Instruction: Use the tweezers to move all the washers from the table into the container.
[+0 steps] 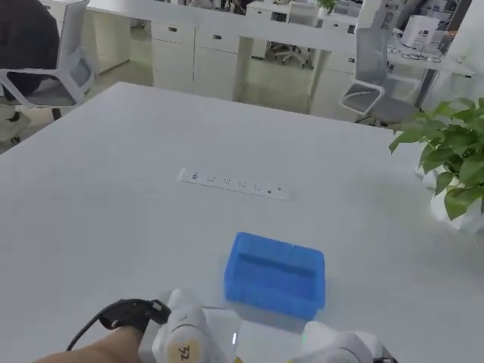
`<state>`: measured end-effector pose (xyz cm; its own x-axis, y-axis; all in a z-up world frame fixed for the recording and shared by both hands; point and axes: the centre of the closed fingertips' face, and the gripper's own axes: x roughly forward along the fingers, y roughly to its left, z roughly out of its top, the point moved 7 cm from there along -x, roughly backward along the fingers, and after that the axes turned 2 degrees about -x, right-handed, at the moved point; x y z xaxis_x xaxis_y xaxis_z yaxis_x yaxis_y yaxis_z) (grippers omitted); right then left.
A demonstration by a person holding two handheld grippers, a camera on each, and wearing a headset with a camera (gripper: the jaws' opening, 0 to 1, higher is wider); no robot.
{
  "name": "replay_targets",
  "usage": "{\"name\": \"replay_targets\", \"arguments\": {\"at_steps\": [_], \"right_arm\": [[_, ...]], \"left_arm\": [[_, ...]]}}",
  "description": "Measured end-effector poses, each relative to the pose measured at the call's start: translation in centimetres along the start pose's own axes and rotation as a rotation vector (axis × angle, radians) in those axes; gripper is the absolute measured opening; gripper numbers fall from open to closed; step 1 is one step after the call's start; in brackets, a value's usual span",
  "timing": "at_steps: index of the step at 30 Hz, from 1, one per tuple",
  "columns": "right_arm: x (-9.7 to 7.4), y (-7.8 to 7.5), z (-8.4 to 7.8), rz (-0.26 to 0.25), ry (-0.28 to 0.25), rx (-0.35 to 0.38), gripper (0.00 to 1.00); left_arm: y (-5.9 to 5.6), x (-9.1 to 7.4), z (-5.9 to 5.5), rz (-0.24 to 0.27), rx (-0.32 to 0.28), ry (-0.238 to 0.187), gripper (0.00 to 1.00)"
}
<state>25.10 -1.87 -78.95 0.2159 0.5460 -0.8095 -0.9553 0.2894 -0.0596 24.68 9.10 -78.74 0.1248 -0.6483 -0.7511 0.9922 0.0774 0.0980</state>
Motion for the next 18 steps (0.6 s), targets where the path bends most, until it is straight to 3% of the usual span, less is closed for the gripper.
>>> {"name": "replay_targets", "arguments": {"at_steps": [3, 4, 5, 7, 8, 9, 11, 14, 15, 16, 17, 18], "right_arm": [[-0.9, -0.1, -0.1, -0.018, -0.018, 0.044, 0.19], [-1.2, 0.0, -0.2, -0.019, -0.021, 0.054, 0.16], [-1.6, 0.2, -0.2, -0.026, -0.04, 0.074, 0.14], [-1.9, 1.2, -0.3, 0.012, -0.055, 0.117, 0.09], [-1.9, 1.6, -0.4, 0.031, -0.057, 0.133, 0.08], [-1.8, 2.0, -0.6, 0.047, -0.052, 0.143, 0.1], [-1.2, 2.7, -1.7, 0.077, 0.011, 0.154, 0.11], [-0.2, 2.9, -3.1, 0.075, 0.059, 0.164, 0.13], [-0.4, 2.8, -3.1, 0.048, 0.034, 0.208, 0.12], [-0.8, 2.4, -3.2, 0.064, 0.024, 0.165, 0.12], [-1.1, 2.5, -3.5, 0.068, 0.007, 0.24, 0.13], [-1.2, 2.1, -3.8, 0.045, 0.028, 0.26, 0.14]], "left_arm": [[-0.3, -0.1, -0.4, 0.028, -0.082, -0.006, 0.0], [-0.4, -0.1, -0.6, 0.048, -0.141, -0.007, 0.0], [-0.3, -0.2, -0.8, 0.059, -0.159, 0.001, 0.0], [-0.1, -0.5, -1.1, 0.105, -0.195, 0.022, 0.0], [0.1, -0.5, -1.0, 0.114, -0.203, 0.012, 0.0], [0.4, -0.7, -0.9, 0.12, -0.208, -0.004, 0.0], [1.0, -0.8, -0.5, 0.149, -0.248, -0.01, 0.0], [1.3, -0.7, 0.0, 0.133, -0.27, -0.006, 0.0], [1.4, -0.7, 0.2, 0.132, -0.275, -0.004, 0.0], [1.3, -0.8, 0.3, 0.139, -0.289, 0.003, 0.0], [1.2, -0.9, 0.1, 0.155, -0.339, 0.025, 0.0], [1.0, -0.9, 0.2, 0.135, -0.375, 0.013, 0.0]]}}
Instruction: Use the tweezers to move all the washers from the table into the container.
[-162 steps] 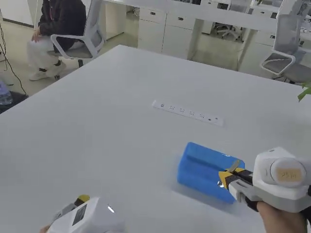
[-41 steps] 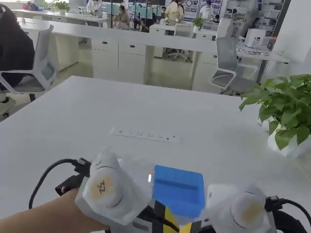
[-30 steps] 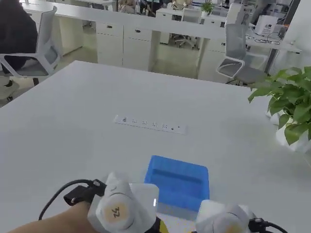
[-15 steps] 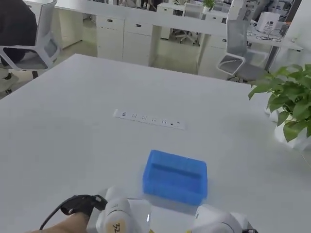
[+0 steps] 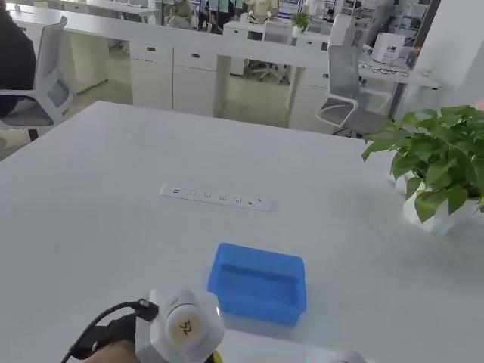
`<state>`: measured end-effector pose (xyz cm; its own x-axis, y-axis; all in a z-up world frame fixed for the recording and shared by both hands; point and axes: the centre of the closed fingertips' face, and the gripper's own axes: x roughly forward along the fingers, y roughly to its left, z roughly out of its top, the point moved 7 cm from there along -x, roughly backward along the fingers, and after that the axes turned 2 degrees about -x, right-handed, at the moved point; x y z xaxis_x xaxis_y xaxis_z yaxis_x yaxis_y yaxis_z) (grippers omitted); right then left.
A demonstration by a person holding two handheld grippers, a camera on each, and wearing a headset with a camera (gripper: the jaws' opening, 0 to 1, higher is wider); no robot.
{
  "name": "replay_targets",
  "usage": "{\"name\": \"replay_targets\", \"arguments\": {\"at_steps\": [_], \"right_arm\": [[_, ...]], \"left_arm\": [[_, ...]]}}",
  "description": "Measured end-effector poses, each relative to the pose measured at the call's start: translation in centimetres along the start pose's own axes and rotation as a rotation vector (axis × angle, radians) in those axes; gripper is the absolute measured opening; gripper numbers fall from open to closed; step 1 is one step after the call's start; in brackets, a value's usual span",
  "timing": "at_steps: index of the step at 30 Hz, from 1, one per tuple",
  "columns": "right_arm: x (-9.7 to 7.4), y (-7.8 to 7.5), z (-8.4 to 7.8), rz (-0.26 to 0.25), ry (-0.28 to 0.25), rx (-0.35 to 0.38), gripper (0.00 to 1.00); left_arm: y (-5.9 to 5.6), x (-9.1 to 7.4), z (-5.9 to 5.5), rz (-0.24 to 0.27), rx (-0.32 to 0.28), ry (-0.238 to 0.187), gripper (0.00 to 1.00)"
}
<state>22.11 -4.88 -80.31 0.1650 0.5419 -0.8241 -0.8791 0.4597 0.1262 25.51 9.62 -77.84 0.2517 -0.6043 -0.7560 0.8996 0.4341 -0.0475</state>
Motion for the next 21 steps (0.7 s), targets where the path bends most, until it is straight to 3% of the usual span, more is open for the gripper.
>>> {"name": "replay_targets", "arguments": {"at_steps": [2, 4, 6, 9, 13, 14, 15, 17, 18, 19, 21], "right_arm": [[-0.1, -0.4, -0.1, 0.002, -0.006, -0.021, 0.13], [-0.2, -0.7, -0.3, -0.009, -0.004, -0.025, 0.15], [-0.3, -0.9, -0.4, -0.01, 0.0, -0.016, 0.17], [-0.4, -1.3, -0.6, -0.045, 0.006, -0.05, 0.2], [-1.1, -1.3, -0.4, -0.044, -0.035, 0.026, 0.25], [-1.5, -1.1, 0.0, -0.05, -0.07, 0.04, 0.25], [-2.4, -0.8, 0.5, -0.058, -0.129, 0.069, 0.26], [-3.7, -0.4, 1.1, -0.065, -0.191, 0.123, 0.31], [-4.4, -0.3, 1.4, -0.079, -0.228, 0.155, 0.34], [-5.6, -0.2, 1.9, -0.101, -0.294, 0.204, 0.37], [-7.6, -0.3, 2.3, -0.125, -0.375, 0.267, 0.4]], "left_arm": [[-0.4, -0.5, -0.3, -0.002, -0.106, -0.024, 0.0], [-1.1, -1.4, -0.6, -0.018, -0.166, -0.057, 0.11], [-1.6, -2.5, -0.9, 0.014, -0.24, -0.105, 0.14], [-2.5, -4.4, -1.6, 0.039, -0.366, -0.164, 0.33], [-3.3, -7.5, -2.6, 0.182, -0.496, -0.218, 0.58], [-3.4, -8.2, -2.7, 0.206, -0.516, -0.227, 0.66], [-3.4, -9.2, -2.7, 0.257, -0.54, -0.242, 0.71], [-3.2, -10.6, -2.5, 0.349, -0.552, -0.288, 0.85], [-3.2, -11.3, -2.4, 0.382, -0.562, -0.304, 0.89], [-3.0, -12.2, -2.3, 0.436, -0.569, -0.324, 0.92], [-2.6, -13.7, -2.0, 0.545, -0.572, -0.37, 0.98]]}}
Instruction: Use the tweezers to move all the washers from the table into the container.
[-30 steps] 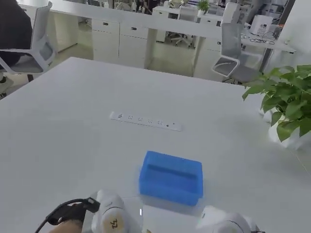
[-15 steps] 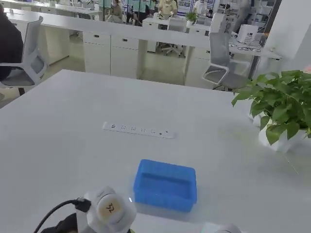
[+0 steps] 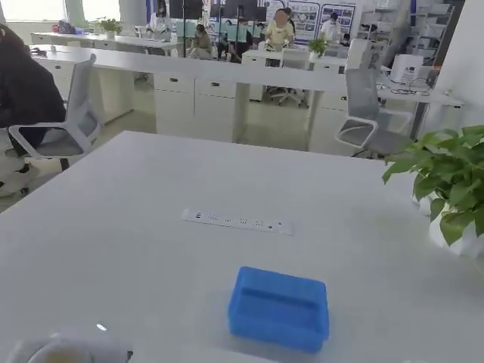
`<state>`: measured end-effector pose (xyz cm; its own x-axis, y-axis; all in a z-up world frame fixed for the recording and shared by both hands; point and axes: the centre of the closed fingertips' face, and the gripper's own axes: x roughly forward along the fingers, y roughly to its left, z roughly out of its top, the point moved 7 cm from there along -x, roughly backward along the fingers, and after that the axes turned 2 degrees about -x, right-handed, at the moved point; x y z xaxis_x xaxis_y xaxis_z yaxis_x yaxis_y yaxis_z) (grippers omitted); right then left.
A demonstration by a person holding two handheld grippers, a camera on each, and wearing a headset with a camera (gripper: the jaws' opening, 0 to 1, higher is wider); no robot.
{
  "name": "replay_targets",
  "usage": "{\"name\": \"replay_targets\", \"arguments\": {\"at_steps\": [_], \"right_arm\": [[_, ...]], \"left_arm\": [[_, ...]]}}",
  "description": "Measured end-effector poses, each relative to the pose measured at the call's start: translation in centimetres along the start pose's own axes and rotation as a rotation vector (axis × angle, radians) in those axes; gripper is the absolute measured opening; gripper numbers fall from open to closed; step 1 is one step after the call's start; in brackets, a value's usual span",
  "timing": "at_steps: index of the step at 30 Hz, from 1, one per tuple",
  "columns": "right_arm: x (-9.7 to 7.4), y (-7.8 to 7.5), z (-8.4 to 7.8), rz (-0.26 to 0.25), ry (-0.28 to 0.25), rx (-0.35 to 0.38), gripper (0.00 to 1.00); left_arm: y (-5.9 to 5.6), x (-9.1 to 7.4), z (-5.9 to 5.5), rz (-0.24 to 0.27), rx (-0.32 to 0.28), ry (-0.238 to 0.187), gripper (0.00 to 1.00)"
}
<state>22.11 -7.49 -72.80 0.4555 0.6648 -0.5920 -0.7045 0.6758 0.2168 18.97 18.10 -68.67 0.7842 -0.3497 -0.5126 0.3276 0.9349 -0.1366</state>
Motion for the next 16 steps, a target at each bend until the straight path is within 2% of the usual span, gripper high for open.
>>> {"name": "replay_targets", "arguments": {"at_steps": [1, 5, 7, 8, 10, 11, 14, 16], "right_arm": [[-0.6, -0.1, 0.4, -0.027, -0.028, 0.012, 0.44], [-3.4, -1.0, 1.9, -0.147, -0.146, 0.048, 0.61], [-4.5, -1.4, 2.3, -0.188, -0.197, 0.074, 0.71], [-4.8, -1.5, 2.3, -0.199, -0.196, 0.079, 0.74], [-5.5, -1.8, 2.2, -0.257, -0.212, 0.074, 0.78], [-5.8, -2.0, 2.0, -0.291, -0.222, 0.068, 0.81], [-6.2, -2.6, 1.2, -0.349, -0.21, 0.082, 0.89], [-6.2, -2.8, 0.7, -0.361, -0.201, 0.099, 0.94]], "left_arm": [[0.2, -0.3, 0.4, 0.026, -0.003, -0.026, 0.99], [1.0, -1.6, 1.3, 0.127, 0.013, -0.086, 0.99], [1.3, -2.0, 1.6, 0.161, -0.003, -0.118, 0.99], [1.3, -2.1, 1.7, 0.168, -0.008, -0.132, 0.99], [1.5, -2.4, 1.8, 0.2, -0.029, -0.169, 0.99], [1.6, -2.5, 1.8, 0.207, -0.032, -0.172, 0.99], [1.6, -2.5, 1.4, 0.215, -0.05, -0.171, 0.99], [1.6, -2.5, 1.2, 0.218, -0.054, -0.165, 0.99]]}}
